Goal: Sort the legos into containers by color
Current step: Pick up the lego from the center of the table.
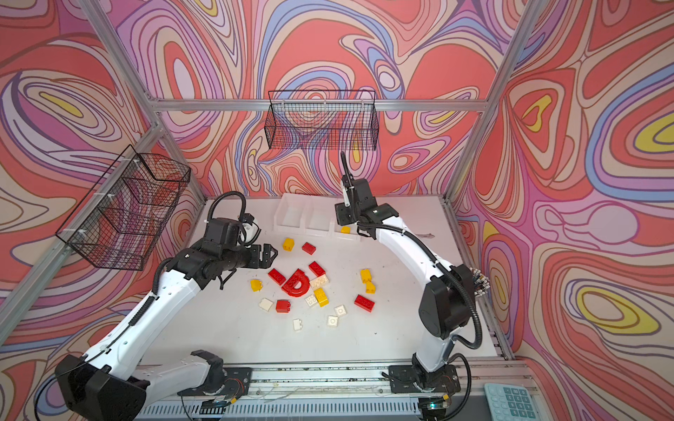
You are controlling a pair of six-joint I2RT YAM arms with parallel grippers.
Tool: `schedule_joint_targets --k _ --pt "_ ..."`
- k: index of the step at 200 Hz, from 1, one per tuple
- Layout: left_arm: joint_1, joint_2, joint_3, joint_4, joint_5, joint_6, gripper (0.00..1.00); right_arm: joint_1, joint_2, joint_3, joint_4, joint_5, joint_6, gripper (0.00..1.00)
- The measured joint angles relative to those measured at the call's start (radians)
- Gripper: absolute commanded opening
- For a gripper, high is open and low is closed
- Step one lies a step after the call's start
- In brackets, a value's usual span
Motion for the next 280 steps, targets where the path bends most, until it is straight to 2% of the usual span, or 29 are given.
schedule_joint_targets --k 22,52,93,133,146,170,218,280 --pt "-0.016 -0.002 0.004 -0.037 0.005 0.001 0.82 0.034 -0.080 -0.134 0.016 -0.022 0.013 0.61" --pt "-0.016 -0.023 -0.036 -0.073 0.014 0.000 0.82 0.075 -0.181 -0.294 0.042 -0.052 0.032 0.59" --pt "-0.019 -0.069 -0.120 -0.108 0.034 -0.006 0.78 0.156 -0.213 -0.430 0.086 -0.067 0.043 0.58" --pt "-0.023 -0.060 -0.138 -0.122 0.050 -0.024 0.63 0.155 -0.213 -0.538 0.112 -0.074 0.065 0.58" --pt "-0.023 -0.036 -0.137 -0.122 0.057 -0.033 0.64 0.155 -0.213 -0.550 0.124 -0.074 0.069 0.58" --pt "-0.024 0.043 -0.120 -0.124 0.056 -0.050 0.72 0.155 -0.219 -0.560 0.152 -0.071 0.074 0.58" --pt "-0.024 0.228 -0.071 -0.115 -0.014 -0.127 0.72 0.155 -0.242 -0.593 0.188 -0.067 0.077 0.59" --pt "-0.025 0.333 -0.081 -0.004 -0.074 -0.281 0.79 0.155 -0.279 -0.623 0.207 -0.061 0.076 0.59"
